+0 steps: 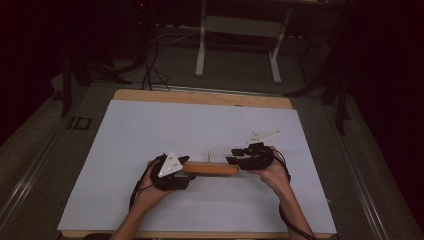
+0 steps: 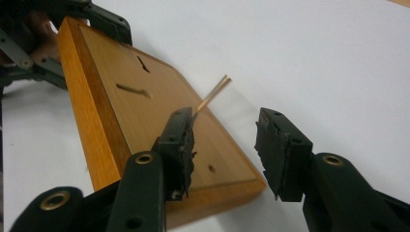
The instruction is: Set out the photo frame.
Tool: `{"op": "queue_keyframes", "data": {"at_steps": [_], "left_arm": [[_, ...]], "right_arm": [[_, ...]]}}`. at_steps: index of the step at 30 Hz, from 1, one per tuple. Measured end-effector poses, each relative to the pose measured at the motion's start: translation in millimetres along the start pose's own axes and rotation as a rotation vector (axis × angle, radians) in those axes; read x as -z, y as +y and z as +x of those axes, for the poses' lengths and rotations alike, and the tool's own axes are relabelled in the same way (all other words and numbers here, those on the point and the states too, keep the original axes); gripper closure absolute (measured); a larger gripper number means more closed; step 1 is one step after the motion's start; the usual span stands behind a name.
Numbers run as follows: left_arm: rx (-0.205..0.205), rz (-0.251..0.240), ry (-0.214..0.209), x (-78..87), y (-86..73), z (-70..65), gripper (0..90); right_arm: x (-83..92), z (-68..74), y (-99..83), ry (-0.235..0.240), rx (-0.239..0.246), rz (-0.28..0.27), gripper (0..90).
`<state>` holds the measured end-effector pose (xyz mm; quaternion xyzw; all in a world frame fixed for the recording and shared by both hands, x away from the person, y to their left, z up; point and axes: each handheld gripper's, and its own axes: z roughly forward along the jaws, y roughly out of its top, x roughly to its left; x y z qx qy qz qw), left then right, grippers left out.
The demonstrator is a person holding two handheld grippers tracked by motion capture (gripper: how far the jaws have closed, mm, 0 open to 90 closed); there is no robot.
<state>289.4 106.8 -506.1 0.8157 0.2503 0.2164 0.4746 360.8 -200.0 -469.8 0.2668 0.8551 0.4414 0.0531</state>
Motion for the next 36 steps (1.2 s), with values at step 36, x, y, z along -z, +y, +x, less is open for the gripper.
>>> {"op": "queue_keyframes", "data": {"at_steps": [36], "left_arm": [[0.074,-0.022,-0.02,-5.6,0.9,13.3,43.3]], "right_arm": [[23.1,-4.9,-40.5,0.017,0.032,-0.001,50.8]]}}
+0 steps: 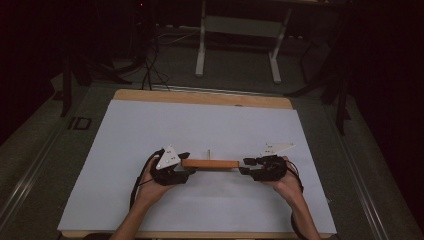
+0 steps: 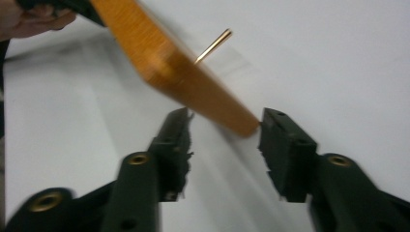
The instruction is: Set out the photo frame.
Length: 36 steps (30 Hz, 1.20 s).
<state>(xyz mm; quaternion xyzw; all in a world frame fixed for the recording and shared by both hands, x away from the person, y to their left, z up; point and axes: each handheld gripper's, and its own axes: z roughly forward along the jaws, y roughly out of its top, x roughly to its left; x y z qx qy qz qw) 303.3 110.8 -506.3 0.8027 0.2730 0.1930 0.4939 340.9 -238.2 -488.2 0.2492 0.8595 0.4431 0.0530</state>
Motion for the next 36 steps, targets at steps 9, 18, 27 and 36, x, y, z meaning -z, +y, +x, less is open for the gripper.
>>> {"op": "queue_keyframes", "data": {"at_steps": [9,18,27,36], "left_arm": [[0.014,0.003,-0.012,-0.3,-0.9,2.7,43.2],[0.029,0.007,-0.009,-0.6,-3.9,6.5,44.3],[0.061,0.014,-0.029,-2.5,-9.7,13.3,45.7],[0.06,0.053,-0.043,-4.4,-15.6,19.4,49.0]], "right_arm": [[-13.0,10.5,6.2,0.011,0.056,0.001,42.9],[-33.6,12.4,15.4,-0.019,0.082,-0.03,41.4],[-42.8,5.3,11.1,-0.029,0.069,-0.035,45.6],[-43.6,3.6,7.9,-0.029,0.084,-0.042,48.7]]}}
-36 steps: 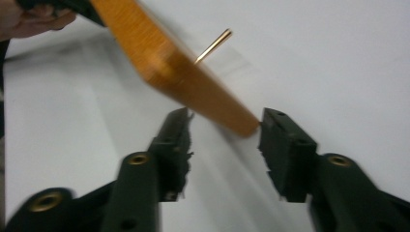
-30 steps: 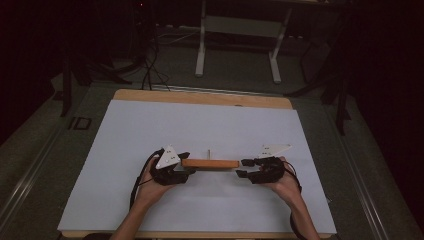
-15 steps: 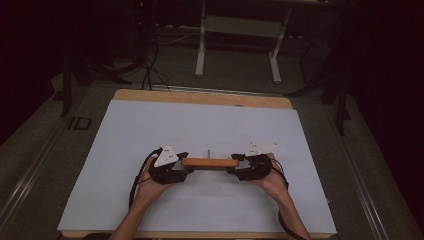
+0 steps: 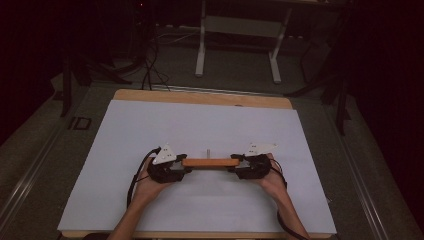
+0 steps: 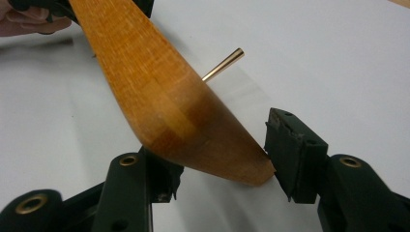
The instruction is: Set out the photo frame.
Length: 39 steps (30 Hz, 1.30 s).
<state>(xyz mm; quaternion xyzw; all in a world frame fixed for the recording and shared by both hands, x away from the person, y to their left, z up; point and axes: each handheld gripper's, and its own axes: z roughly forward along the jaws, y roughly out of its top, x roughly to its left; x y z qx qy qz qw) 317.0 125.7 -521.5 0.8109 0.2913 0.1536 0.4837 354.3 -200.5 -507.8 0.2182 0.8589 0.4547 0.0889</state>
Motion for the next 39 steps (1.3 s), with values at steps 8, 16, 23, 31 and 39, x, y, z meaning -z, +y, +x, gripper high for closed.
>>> {"op": "queue_keyframes", "data": {"at_steps": [8,16,23,31,39], "left_arm": [[-0.031,-0.002,0.024,2.4,-0.8,-0.3,53.0],[-0.063,-0.019,0.067,5.2,-0.6,-1.1,58.6],[-0.056,-0.017,0.073,5.8,-1.6,0.6,60.6],[-0.065,-0.014,0.077,6.2,-1.2,-0.2,60.9],[-0.069,-0.012,0.08,6.2,-0.6,-1.2,60.9]], "right_arm": [[-0.1,-1.6,-0.9,-0.005,0.006,-0.011,50.2],[0.4,2.1,0.4,-0.022,0.046,-0.004,59.2],[-1.4,1.7,-0.4,-0.027,0.053,-0.013,61.0],[-1.0,3.5,0.2,-0.038,0.07,-0.005,61.3],[-0.5,4.9,0.8,-0.044,0.08,0.002,61.4]]}}
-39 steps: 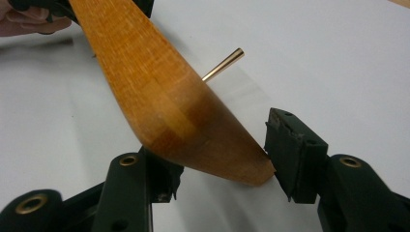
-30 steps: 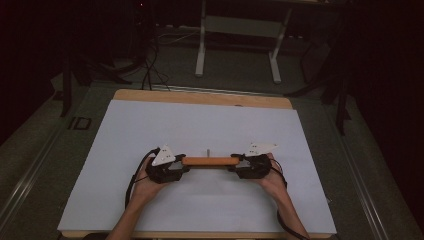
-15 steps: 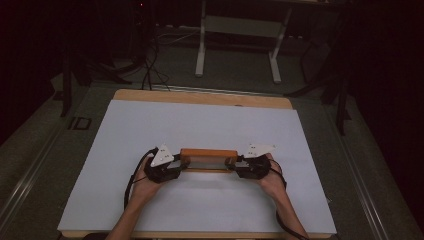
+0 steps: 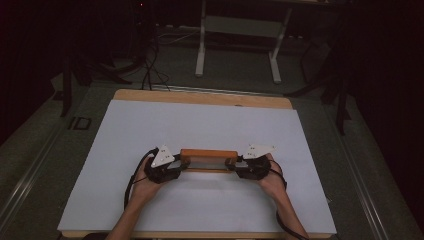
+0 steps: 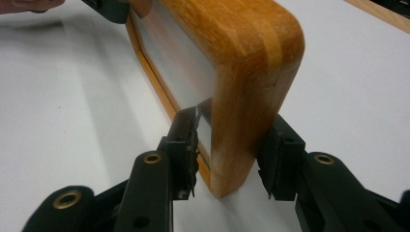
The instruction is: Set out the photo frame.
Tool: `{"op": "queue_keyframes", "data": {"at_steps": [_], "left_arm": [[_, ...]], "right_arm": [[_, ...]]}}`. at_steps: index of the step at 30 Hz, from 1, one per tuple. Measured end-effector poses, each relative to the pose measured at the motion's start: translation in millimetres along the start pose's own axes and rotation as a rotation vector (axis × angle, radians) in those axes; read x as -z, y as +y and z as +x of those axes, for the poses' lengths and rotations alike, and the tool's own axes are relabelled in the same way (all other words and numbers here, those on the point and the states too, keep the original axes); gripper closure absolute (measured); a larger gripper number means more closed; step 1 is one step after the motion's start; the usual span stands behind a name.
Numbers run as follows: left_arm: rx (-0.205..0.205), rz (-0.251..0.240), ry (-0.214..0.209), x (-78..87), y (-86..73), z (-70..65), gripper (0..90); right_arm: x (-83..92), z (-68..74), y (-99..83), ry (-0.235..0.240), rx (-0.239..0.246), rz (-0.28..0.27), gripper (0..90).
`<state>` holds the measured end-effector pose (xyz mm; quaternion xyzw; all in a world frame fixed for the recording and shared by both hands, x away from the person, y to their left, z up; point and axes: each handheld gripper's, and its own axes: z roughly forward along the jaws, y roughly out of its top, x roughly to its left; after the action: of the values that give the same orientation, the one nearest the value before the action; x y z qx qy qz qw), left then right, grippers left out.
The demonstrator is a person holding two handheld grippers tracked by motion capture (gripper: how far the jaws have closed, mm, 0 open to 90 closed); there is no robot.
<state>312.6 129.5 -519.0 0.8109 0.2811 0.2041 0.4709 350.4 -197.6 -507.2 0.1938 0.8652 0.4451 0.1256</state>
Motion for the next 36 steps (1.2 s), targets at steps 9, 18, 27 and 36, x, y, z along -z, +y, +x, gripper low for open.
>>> {"op": "queue_keyframes", "data": {"at_steps": [9,18,27,36], "left_arm": [[0.0,-0.002,-0.001,1.0,1.2,-0.2,60.8],[0.02,-0.014,-0.013,3.7,2.8,0.5,60.8],[0.039,-0.022,-0.025,6.5,4.4,1.2,60.8],[0.058,-0.012,-0.037,9.2,6.5,1.9,60.8]], "right_arm": [[1.7,1.1,1.2,-0.005,0.004,0.001,61.5],[6.0,2.4,4.4,-0.002,0.0,-0.009,61.7],[10.7,3.6,8.0,0.001,0.0,-0.024,61.8],[12.9,4.6,10.3,0.007,-0.007,-0.032,61.8]]}}
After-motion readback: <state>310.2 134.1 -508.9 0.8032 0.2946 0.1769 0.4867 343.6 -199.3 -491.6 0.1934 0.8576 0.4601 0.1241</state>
